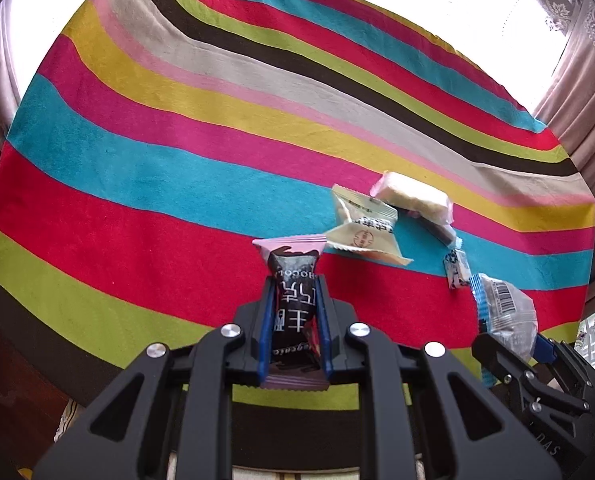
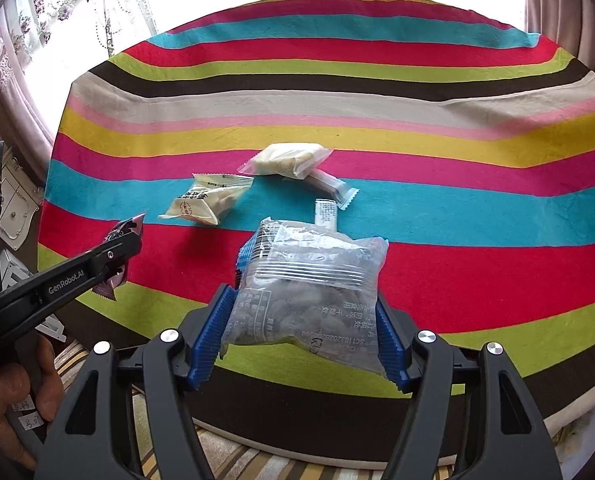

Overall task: Organize snacks
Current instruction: 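Carry the chocolate bar and clear nut bag over the white box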

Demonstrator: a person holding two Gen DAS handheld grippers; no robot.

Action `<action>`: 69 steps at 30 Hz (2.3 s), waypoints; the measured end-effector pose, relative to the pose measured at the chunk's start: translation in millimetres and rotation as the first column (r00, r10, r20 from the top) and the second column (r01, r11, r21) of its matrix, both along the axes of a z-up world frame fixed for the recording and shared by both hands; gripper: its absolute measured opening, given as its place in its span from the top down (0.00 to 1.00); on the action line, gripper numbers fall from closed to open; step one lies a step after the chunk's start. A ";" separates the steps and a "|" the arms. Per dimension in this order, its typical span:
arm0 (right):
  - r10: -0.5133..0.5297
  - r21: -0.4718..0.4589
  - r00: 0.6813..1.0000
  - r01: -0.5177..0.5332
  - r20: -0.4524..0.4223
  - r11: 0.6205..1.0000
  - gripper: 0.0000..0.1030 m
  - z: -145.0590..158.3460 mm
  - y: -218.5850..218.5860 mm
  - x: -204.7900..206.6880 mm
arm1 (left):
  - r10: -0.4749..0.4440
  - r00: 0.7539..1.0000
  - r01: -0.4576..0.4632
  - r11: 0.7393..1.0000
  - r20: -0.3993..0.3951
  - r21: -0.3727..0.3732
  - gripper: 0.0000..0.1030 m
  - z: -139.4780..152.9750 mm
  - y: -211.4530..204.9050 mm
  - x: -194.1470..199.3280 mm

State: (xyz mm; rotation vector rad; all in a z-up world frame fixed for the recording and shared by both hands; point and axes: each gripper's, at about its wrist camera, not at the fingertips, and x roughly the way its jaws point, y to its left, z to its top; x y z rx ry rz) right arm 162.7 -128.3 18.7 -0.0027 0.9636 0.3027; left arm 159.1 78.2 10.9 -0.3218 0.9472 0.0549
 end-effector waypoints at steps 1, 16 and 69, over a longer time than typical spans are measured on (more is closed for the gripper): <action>-0.005 -0.004 1.000 0.005 0.000 1.000 0.37 1.0 -2.4 -1.6 | -0.008 1.000 0.008 1.000 -0.001 0.003 0.82 0.5 -3.4 -3.1; -0.130 -0.009 0.991 0.130 0.013 0.991 0.37 14.2 -73.5 -30.7 | -0.150 0.988 0.151 0.986 -0.022 0.073 0.82 12.9 -81.8 -20.1; -0.617 -0.098 0.786 0.611 -0.047 0.786 0.37 -30.2 -352.5 -137.0 | -0.733 0.669 0.739 0.673 -0.120 0.012 0.82 3.7 -370.9 -83.1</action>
